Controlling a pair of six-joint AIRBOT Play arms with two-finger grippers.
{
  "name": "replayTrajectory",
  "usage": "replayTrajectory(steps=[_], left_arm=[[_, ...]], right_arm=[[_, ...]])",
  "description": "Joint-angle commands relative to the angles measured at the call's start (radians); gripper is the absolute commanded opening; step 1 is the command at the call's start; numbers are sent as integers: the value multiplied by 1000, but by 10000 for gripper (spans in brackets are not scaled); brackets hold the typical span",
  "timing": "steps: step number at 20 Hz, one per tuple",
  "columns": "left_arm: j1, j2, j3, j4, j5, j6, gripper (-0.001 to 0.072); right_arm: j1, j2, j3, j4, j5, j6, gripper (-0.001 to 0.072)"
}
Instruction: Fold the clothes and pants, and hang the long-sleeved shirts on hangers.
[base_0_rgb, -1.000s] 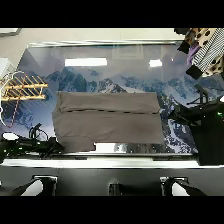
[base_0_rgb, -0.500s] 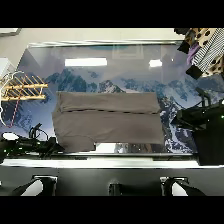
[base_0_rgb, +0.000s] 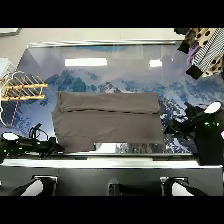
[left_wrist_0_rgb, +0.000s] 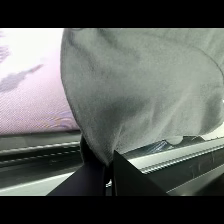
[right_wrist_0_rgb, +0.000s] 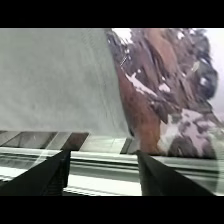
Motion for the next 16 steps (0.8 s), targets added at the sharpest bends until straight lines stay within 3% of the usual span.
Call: replayTrajectory(steps=[1, 14, 16], left_arm=[[0, 0, 1, 1, 0, 0, 16], [0, 0, 1, 0, -3, 0, 16], [0, 1, 3, 0, -5, 0, 15]], right_arm=[[-1, -77, -13, 16, -32, -22, 504], [0, -100, -173, 133, -175, -79, 475], [0, -100, -179, 159, -162, -105, 206]])
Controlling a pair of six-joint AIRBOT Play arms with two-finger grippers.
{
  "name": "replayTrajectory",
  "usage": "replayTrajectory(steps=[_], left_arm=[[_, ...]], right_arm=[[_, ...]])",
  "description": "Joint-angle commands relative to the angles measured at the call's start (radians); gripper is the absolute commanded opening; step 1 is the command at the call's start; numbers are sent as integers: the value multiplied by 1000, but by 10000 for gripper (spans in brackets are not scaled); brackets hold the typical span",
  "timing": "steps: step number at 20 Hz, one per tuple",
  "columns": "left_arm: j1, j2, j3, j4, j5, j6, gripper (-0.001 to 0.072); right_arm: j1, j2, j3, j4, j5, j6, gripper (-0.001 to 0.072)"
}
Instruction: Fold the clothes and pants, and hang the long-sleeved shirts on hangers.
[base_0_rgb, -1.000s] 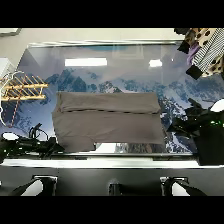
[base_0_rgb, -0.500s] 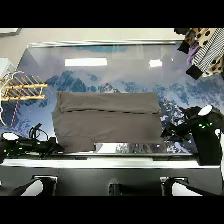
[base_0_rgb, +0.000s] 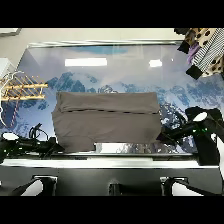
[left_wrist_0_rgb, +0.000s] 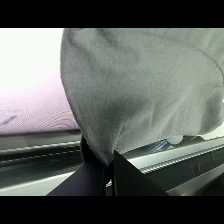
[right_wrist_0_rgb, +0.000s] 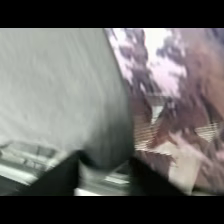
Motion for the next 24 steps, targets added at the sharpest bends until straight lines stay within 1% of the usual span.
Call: replayTrajectory(steps=[1, 3, 4, 7, 10, 11, 12, 13, 15, 18, 21, 24], left_arm=[[0, 2, 11, 0, -10, 0, 15], [1, 15, 49, 0, -50, -3, 15], [0, 30, 72, 2, -76, -18, 14], [0, 114, 154, 44, -157, -134, 14], [0, 216, 226, 142, -266, -239, 14], [0, 251, 240, 171, -276, -270, 14], [0, 282, 245, 173, -277, -283, 14], [0, 306, 248, 169, -288, -295, 14], [0, 324, 249, 137, -287, -298, 14], [-5, 285, 273, 48, -205, -280, 13], [-51, 158, 370, 41, -128, -250, 13], [-101, -29, 516, 41, -97, -220, 13]], right_arm=[[1, 4, -16, 49, -9, -38, 42], [1, 39, -16, 48, 21, -40, 31], [1, 69, -16, 42, 41, -34, 30], [1, 180, -16, -3, 172, 23, 29], [1, 323, -16, -79, 299, 97, 29], [1, 377, -16, -108, 333, 129, 29], [1, 427, -16, -119, 359, 154, 29], [1, 470, -16, -112, 372, 156, 29], [1, 533, -16, -77, 341, 151, 29], [1, 519, -15, -2, 190, 87, 28], [1, 426, -7, 87, 49, 3, 28], [1, 310, 39, 111, -55, -33, 28]])
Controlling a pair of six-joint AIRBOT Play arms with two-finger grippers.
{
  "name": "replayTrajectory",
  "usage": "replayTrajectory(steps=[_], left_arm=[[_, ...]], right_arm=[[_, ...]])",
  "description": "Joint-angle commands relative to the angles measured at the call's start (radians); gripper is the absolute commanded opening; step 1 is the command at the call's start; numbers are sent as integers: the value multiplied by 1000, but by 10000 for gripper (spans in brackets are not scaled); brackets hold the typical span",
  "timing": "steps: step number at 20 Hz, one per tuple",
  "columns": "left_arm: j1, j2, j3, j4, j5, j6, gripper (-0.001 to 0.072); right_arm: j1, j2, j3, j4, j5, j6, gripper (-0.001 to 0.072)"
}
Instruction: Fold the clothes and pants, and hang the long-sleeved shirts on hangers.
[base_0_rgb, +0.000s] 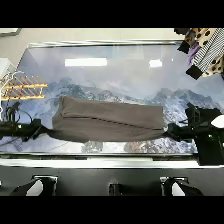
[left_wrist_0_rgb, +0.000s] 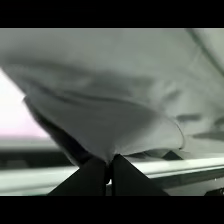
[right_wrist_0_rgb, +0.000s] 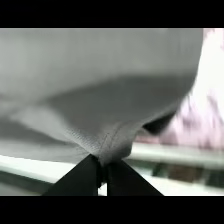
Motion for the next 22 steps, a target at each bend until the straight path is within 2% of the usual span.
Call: replayTrajectory(steps=[1, 9, 14, 18, 19, 20, 21, 22], left_arm=[[-57, -209, 171, -14, 49, 37, 13], [-137, -648, 571, -13, 47, 64, 13], [-160, -812, 718, -14, 48, 64, 13], [-187, -874, 744, -14, 89, 85, 18], [-188, -880, 744, -14, 101, 90, 55], [-188, -882, 744, -13, 114, 90, 150], [-185, -879, 747, -13, 122, 90, 299], [-178, -879, 764, -5, 117, 89, 342]], right_arm=[[3, -121, 50, 66, -153, -68, 28], [3, -383, 213, 163, -276, -131, 29], [3, -487, 275, 179, -317, -130, 29], [3, -547, 276, 231, -338, -151, 42], [3, -556, 276, 232, -337, -149, 99], [2, -557, 276, 231, -335, -142, 177], [0, -554, 286, 229, -319, -124, 322], [0, -547, 307, 217, -288, -113, 395]])
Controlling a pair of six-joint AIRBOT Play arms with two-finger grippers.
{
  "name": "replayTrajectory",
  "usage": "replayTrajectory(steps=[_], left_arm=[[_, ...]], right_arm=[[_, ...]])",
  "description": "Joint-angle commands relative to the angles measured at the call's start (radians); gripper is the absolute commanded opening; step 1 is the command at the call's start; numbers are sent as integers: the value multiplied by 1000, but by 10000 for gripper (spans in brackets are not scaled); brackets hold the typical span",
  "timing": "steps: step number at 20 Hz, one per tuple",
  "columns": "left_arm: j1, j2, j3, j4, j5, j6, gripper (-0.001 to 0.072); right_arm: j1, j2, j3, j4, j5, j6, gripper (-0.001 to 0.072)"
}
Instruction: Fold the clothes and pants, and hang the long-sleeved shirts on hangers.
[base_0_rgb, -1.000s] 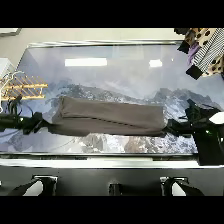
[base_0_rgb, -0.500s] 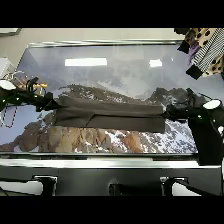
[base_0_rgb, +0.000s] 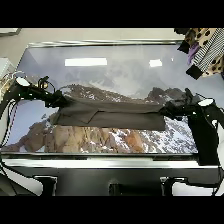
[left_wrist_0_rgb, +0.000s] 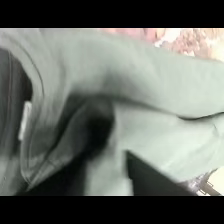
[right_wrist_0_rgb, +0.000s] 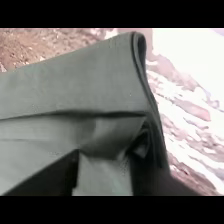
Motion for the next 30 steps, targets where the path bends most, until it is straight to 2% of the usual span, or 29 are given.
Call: replayTrajectory(steps=[1, 2, 3, 5, 7, 10, 13, 17, 22, 26, 27, 29, 30], left_arm=[[9, -14, 46, 14, 9, 7, 343], [18, -11, 77, 26, -6, 6, 346], [25, -6, 111, 38, -24, 5, 350], [32, 12, 192, 87, -66, -16, 542], [26, 47, 264, 153, -98, -27, 545], [13, 119, 317, 248, -114, -47, 545], [-8, 190, 320, 324, -117, -77, 546], [-27, 235, 320, 336, -118, -84, 546], [-39, 237, 320, 335, -116, -85, 546], [-39, 237, 320, 335, -119, -92, 545], [-39, 237, 320, 335, -119, -110, 545], [-39, 237, 320, 335, -119, -118, 545], [-39, 237, 320, 334, -119, -118, 544]], right_arm=[[-2, 6, 60, -23, 79, 37, 435], [-2, 22, 100, -83, 113, 65, 519], [-2, 37, 138, -160, 141, 98, 528], [-2, 43, 181, -260, 206, 114, 629], [-2, 25, 174, -265, 235, 114, 658], [-19, -22, 172, -235, 237, 113, 658], [-139, -77, 172, -63, 284, 60, 657], [-159, -138, 172, -51, 319, 26, 657], [-100, -158, 135, -40, 257, -12, 656], [-49, -158, 89, -47, 173, -3, 651], [-39, -158, 80, -47, 164, -3, 612], [-10, -158, 75, -47, 161, -7, 458], [5, -156, 75, -43, 161, -15, 301]])
